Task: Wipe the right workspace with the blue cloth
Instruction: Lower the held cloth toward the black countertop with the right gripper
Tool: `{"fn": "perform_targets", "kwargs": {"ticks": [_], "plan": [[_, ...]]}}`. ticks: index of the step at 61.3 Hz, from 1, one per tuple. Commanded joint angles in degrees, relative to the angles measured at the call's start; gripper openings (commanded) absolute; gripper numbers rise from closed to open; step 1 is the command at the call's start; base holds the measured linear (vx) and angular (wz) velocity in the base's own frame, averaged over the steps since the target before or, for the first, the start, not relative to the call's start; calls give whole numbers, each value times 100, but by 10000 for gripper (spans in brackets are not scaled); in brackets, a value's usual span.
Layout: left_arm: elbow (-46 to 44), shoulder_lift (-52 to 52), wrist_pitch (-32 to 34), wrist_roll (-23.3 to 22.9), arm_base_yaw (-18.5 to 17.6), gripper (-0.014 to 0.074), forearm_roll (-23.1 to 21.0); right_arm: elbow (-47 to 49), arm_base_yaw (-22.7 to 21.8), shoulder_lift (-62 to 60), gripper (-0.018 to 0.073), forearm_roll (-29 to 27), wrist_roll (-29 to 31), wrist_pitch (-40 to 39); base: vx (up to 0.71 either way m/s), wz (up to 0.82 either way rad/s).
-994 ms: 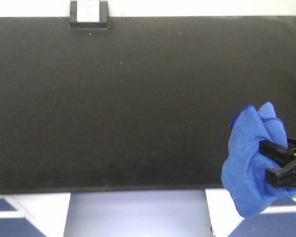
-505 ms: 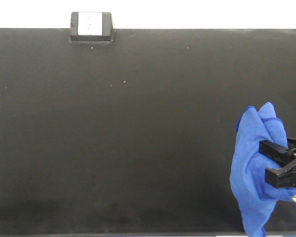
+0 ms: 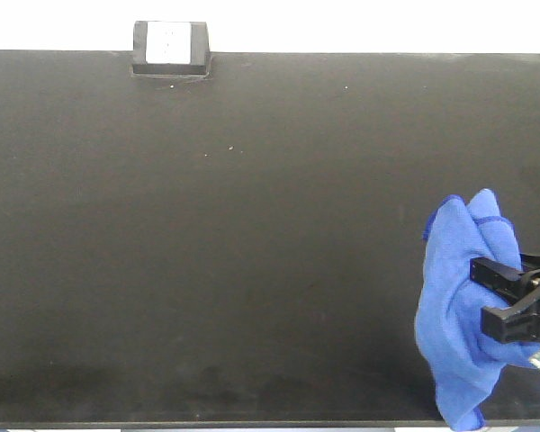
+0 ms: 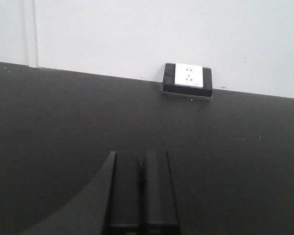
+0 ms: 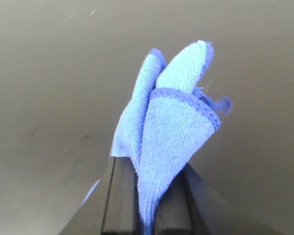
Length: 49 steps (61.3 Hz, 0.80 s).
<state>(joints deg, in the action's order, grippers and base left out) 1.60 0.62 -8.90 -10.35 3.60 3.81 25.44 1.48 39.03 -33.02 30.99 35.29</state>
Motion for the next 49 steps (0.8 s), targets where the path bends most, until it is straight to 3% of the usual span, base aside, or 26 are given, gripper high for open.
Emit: {"fn": "perform_targets", "kwargs": {"ticks": [1,33,42,49], "plan": [[175,83,484,-49,-20,-6,-2,183,0,-7,2,-143,27,-219,-4,-2],[175,83,484,-49,-20,-6,-2,183,0,-62,2,-278,39,-131,-1,-1],[175,83,484,-49,-20,-6,-2,156,0,-62,2,-358,75,-749,0,0],[175,83,484,-49,-20,-6,-2,-101,0,21,2,-279,371,-1886,0,0]]}}
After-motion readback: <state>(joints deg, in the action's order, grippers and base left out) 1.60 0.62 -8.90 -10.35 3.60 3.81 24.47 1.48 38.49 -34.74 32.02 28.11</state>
